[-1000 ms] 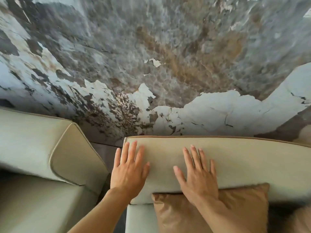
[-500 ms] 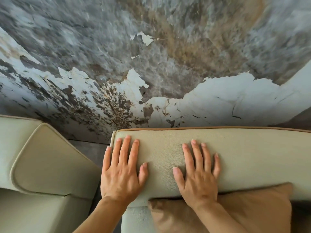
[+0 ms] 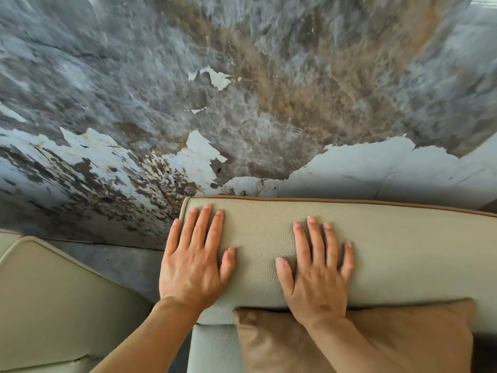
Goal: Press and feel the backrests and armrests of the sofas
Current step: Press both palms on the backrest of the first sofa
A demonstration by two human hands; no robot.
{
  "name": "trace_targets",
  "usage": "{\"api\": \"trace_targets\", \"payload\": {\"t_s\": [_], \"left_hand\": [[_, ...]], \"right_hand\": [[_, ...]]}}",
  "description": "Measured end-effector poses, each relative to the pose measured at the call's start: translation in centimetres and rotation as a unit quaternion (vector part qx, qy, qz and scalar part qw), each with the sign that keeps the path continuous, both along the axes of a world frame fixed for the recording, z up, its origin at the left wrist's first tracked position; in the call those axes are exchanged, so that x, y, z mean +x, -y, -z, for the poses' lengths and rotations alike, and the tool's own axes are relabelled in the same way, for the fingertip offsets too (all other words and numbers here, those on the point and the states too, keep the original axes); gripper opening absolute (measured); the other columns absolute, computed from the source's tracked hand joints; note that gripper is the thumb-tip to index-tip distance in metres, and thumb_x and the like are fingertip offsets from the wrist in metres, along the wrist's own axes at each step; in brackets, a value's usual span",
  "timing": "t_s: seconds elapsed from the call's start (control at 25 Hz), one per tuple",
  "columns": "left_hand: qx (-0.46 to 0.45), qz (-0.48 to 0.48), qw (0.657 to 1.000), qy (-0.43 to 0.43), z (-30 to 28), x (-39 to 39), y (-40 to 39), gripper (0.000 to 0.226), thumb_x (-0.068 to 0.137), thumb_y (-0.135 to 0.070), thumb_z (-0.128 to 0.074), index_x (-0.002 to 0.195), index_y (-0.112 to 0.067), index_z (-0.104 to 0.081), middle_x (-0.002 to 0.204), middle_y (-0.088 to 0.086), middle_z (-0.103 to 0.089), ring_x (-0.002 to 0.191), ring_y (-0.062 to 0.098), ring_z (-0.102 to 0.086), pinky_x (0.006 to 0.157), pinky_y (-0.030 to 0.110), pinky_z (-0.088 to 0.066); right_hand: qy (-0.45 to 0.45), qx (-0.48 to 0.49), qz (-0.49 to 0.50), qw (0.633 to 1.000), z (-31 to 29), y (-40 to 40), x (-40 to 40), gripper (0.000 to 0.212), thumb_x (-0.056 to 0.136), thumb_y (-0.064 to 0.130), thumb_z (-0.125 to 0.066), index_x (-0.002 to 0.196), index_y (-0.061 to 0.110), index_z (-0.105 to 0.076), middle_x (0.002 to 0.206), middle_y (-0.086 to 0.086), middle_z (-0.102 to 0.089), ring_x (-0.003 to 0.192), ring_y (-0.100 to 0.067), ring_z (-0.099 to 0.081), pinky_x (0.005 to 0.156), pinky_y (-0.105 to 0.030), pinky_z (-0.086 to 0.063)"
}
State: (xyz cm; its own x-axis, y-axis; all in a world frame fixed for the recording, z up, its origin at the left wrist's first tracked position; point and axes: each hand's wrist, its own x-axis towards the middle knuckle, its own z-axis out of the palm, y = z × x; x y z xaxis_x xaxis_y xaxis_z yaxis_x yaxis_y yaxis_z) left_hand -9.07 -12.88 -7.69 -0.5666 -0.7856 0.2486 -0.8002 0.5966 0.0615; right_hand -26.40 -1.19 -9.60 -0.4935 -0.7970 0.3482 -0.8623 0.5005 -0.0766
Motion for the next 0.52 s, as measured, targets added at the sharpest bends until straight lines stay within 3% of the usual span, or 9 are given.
{"api": "trace_targets", "payload": {"t_s": [0.24,0.52], "left_hand": [[-0.006,0.015,1.0,0.0,0.2,-2.8,3.7,0.066,0.093,-0.05,-0.027,0.147,-0.013,-0.031,0.153,0.011,-0.034,0.144,0.028,-0.024,0.118,0.047,-0.016],[-0.009,0.028,1.0,-0.004,0.4,-5.0,6.3,0.066,0.093,-0.051,-0.025,0.147,-0.013,-0.031,0.153,0.01,-0.033,0.144,0.028,-0.023,0.117,0.048,-0.018]], "right_hand": [[0.003,0.003,0.019,1.0,0.1,3.2,-2.3,0.067,0.092,0.057,-0.026,0.148,0.02,-0.03,0.155,-0.006,-0.032,0.143,-0.029,-0.024,0.114,-0.059,-0.013],[0.014,0.007,0.03,0.999,0.0,5.3,-4.1,0.068,0.094,0.059,-0.015,0.148,0.02,-0.028,0.155,-0.006,-0.032,0.144,-0.03,-0.023,0.114,-0.058,-0.01]]}}
